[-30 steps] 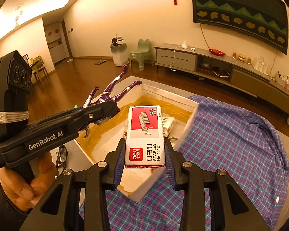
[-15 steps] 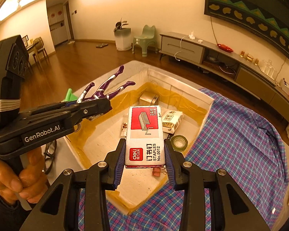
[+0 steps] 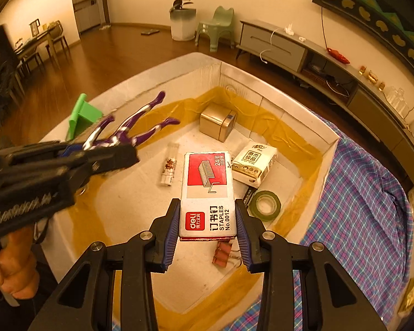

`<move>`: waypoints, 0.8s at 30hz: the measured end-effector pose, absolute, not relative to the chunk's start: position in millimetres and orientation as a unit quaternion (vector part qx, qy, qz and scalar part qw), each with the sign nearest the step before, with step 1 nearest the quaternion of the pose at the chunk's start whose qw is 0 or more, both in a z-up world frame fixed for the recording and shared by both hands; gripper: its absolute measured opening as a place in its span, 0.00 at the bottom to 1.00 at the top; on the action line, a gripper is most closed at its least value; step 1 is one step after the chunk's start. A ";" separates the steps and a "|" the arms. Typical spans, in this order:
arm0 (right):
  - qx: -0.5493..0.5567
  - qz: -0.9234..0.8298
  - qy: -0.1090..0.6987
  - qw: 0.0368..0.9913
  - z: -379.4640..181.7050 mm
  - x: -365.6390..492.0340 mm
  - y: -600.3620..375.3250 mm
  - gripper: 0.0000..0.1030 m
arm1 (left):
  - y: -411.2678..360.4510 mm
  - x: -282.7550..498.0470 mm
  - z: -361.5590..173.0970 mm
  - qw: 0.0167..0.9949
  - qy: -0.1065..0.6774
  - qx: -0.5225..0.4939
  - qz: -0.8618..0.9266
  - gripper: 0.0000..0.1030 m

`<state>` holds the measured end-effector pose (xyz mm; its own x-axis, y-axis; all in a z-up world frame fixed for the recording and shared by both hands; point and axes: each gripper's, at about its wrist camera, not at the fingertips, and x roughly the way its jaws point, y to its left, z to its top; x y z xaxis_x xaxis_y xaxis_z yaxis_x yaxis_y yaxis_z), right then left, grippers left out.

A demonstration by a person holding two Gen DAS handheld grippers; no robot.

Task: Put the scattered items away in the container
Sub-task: 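Carry the staples box and purple figure in both grippers over the white box, then open both grippers to drop the figure and staples box into the box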

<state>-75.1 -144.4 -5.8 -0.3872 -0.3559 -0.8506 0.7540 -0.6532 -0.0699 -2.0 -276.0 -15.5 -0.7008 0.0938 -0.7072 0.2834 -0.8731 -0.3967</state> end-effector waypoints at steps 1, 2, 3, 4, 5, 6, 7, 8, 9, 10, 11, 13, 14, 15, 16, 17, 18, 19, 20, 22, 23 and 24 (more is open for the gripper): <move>0.435 -0.798 0.231 0.346 -7.3 -78.3 -145.8 0.38 | -275.8 -2.7 -17.1 0.053 0.247 0.386 -0.887 0.19; 0.440 -0.797 0.232 0.344 -9.2 -82.3 -148.3 0.38 | -276.3 -3.7 -19.5 0.051 0.250 0.390 -0.885 0.19; 0.443 -0.796 0.232 0.341 -11.4 -86.7 -150.6 0.38 | -276.0 -4.7 -21.5 0.049 0.252 0.393 -0.883 0.19; 0.447 -0.795 0.232 0.339 -13.5 -91.0 -152.2 0.38 | -275.5 -5.7 -23.2 0.048 0.252 0.396 -0.882 0.19; 0.451 -0.794 0.232 0.335 -15.9 -96.3 -153.9 0.38 | -274.6 -7.8 -23.8 0.047 0.251 0.399 -0.881 0.19; 0.453 -0.794 0.231 0.332 -17.9 -100.9 -154.7 0.38 | -273.9 -9.5 -25.0 0.047 0.250 0.403 -0.879 0.21; 0.456 -0.796 0.227 0.328 -19.9 -106.3 -154.9 0.39 | -274.1 -10.6 -27.2 0.046 0.249 0.406 -0.878 0.32; 0.459 -0.797 0.224 0.324 -21.2 -110.5 -154.8 0.39 | -274.0 -11.3 -28.9 0.046 0.251 0.411 -0.875 0.39; 0.461 -0.798 0.221 0.320 -22.5 -114.5 -154.5 0.39 | -274.8 -10.8 -29.8 0.048 0.252 0.412 -0.874 0.44; 0.462 -0.799 0.219 0.318 -23.2 -116.7 -153.9 0.39 | -275.0 -10.9 -30.2 0.049 0.251 0.413 -0.874 0.44; 0.462 -0.800 0.217 0.316 -23.5 -118.0 -153.1 0.39 | -275.1 -11.1 -29.8 0.050 0.249 0.413 -0.874 0.44; 0.461 -0.801 0.215 0.315 -24.0 -118.7 -151.6 0.39 | -276.5 -10.7 -28.3 0.051 0.248 0.412 -0.876 0.44; 0.460 -0.802 0.215 0.316 -23.8 -118.2 -151.0 0.39 | -277.3 -10.2 -27.3 0.052 0.248 0.410 -0.876 0.44; 0.459 -0.802 0.215 0.317 -23.4 -117.0 -150.0 0.39 | -277.7 -10.2 -26.4 0.053 0.248 0.409 -0.876 0.44; 0.459 -0.802 0.214 0.318 -22.8 -116.1 -149.5 0.39 | -277.7 -9.9 -25.4 0.053 0.248 0.408 -0.877 0.44; 0.458 -0.802 0.213 0.318 -21.7 -114.9 -148.3 0.39 | -277.6 -10.3 -24.6 0.054 0.247 0.408 -0.877 0.44; 0.458 -0.802 0.212 0.319 -20.3 -113.8 -147.1 0.39 | -277.1 -10.3 -24.1 0.055 0.244 0.408 -0.878 0.45; 0.457 -0.803 0.211 0.319 -19.2 -113.0 -145.9 0.39 | -275.8 -10.4 -23.8 0.056 0.241 0.409 -0.879 0.45; 0.456 -0.804 0.210 0.319 -17.6 -112.5 -144.5 0.39 | -274.0 -10.3 -23.1 0.058 0.235 0.409 -0.880 0.45; 0.455 -0.806 0.205 0.317 -13.2 -111.6 -139.9 0.40 | -270.0 -10.0 -20.8 0.066 0.220 0.409 -0.883 0.45; 0.454 -0.807 0.204 0.317 -11.0 -111.3 -137.5 0.40 | -267.2 -9.2 -18.2 0.073 0.208 0.407 -0.886 0.45; 0.454 -0.808 0.203 0.316 -9.1 -110.8 -135.3 0.40 | -264.1 -8.3 -15.4 0.082 0.194 0.404 -0.890 0.45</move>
